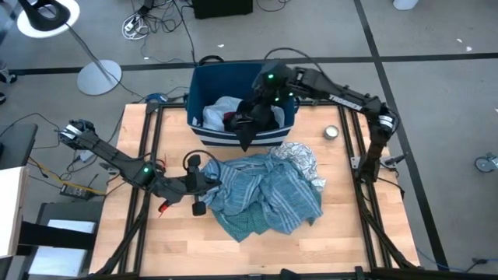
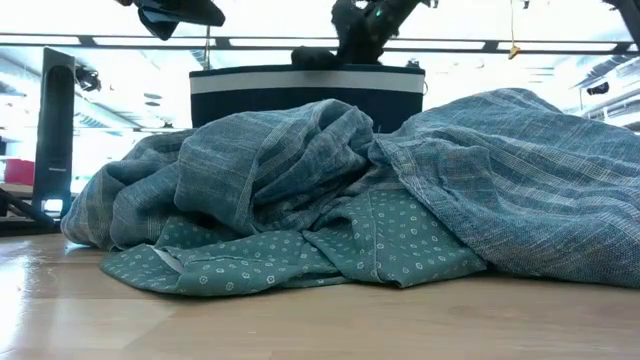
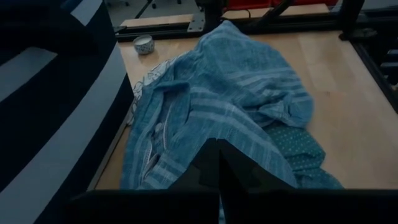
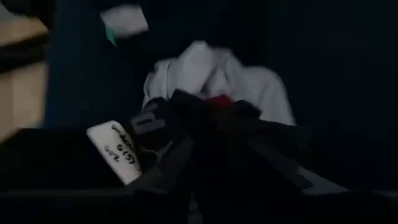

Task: Sort clothes
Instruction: Put the black shorts into the blue laundry organizer

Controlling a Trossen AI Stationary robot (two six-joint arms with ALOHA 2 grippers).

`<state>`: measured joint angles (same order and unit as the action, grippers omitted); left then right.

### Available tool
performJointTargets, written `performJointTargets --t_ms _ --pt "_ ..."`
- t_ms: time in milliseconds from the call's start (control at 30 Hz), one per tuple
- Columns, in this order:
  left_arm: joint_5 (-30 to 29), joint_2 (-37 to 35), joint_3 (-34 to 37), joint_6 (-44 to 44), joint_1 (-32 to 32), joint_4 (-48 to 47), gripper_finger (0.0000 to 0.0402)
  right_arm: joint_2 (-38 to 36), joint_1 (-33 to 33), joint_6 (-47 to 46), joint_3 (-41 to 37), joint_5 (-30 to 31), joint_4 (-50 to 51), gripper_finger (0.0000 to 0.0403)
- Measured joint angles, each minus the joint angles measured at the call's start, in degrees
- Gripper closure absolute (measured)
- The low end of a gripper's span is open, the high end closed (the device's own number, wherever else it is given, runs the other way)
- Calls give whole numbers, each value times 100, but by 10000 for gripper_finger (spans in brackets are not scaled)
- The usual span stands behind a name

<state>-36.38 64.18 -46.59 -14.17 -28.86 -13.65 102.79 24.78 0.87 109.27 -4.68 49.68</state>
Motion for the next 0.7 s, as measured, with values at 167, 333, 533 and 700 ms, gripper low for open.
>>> performJointTargets --t_ms 167,333,533,700 --pt "-5 0 0 -4 0 -47 401 -711 116 217 2 64 -6 212" --pt "-22 0 0 -5 0 -48 401 -1388 170 -49 8 240 36 191" --pt "-24 0 0 -13 0 -37 401 -1520 -61 -151 11 -82 199 200" --pt "-24 0 0 -57 0 22 401 -1072 -355 -410 11 -114 187 229"
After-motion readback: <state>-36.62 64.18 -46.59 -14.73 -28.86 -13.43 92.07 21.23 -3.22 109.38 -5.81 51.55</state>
